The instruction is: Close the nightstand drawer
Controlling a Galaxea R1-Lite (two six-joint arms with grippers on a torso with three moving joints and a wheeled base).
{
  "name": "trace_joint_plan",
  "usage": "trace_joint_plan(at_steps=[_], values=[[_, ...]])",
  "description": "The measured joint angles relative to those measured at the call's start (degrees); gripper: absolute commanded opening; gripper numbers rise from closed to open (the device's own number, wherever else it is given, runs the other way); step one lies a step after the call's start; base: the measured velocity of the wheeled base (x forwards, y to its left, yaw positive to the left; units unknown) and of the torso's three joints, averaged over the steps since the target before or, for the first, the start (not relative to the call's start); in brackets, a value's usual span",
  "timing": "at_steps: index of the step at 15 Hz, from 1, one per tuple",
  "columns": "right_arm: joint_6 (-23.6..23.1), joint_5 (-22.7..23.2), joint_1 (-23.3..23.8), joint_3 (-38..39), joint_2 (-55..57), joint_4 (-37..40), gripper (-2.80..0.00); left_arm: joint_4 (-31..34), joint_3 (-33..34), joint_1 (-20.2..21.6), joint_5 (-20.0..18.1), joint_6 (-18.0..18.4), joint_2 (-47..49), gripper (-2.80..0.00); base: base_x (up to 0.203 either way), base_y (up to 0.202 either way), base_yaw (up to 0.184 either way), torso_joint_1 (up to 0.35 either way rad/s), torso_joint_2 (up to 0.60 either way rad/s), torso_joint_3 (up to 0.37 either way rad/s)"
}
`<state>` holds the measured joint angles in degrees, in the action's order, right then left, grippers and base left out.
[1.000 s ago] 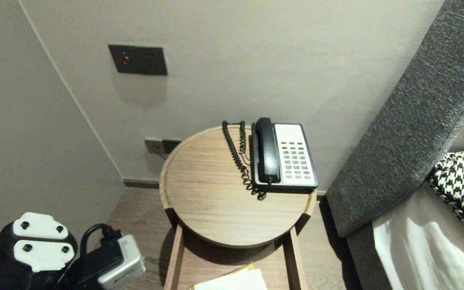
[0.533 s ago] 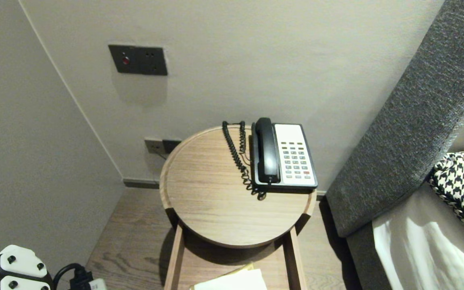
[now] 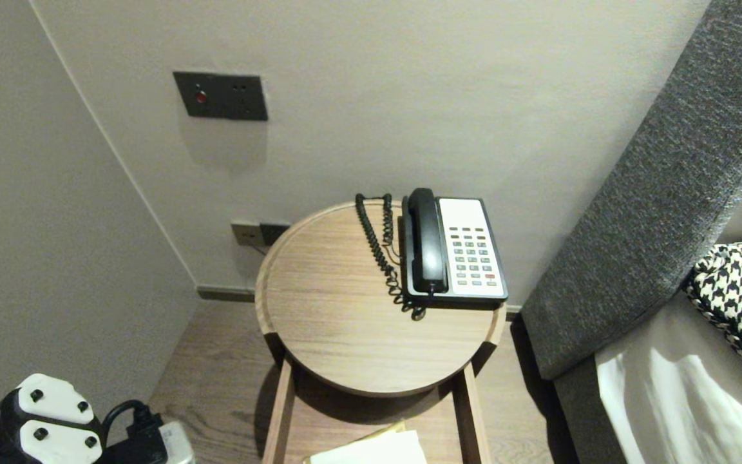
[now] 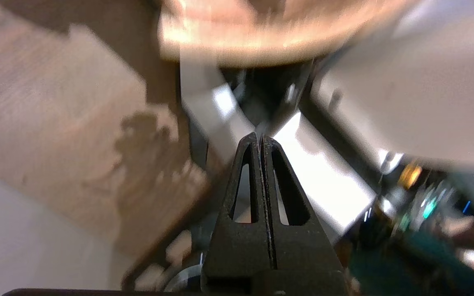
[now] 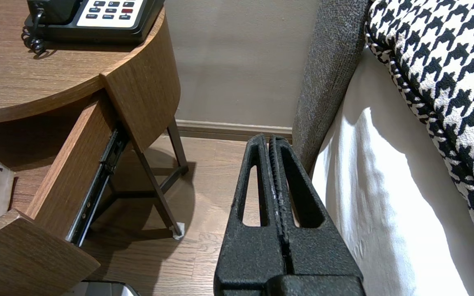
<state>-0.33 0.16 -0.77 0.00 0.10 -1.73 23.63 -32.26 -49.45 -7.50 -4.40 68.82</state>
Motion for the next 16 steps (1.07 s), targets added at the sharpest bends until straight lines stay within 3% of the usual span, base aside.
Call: trace_joint_plan(at_steps=[4,10,16], values=[[0.0,0.0,0.0,0.0,0.0,0.0,-2.80,-4.5,-4.8,-0.8,0.0,-2.7,5.5,-2.80,0.000,0.000,0.000,0.000,0.00,0.000],[0.0,0.0,0.0,0.0,0.0,0.0,-2.80,-16.3,-9.9,-2.7,0.3,-8.1,17.2,-2.80,0.000,0.000,0.000,0.000,0.00,0.000],[0.0,0.0,0.0,0.0,0.0,0.0,-2.80,-23.8,-12.4,-5.9,0.8,-10.2,27.0,-2.80,0.000,0.000,0.000,0.000,0.00,0.000]])
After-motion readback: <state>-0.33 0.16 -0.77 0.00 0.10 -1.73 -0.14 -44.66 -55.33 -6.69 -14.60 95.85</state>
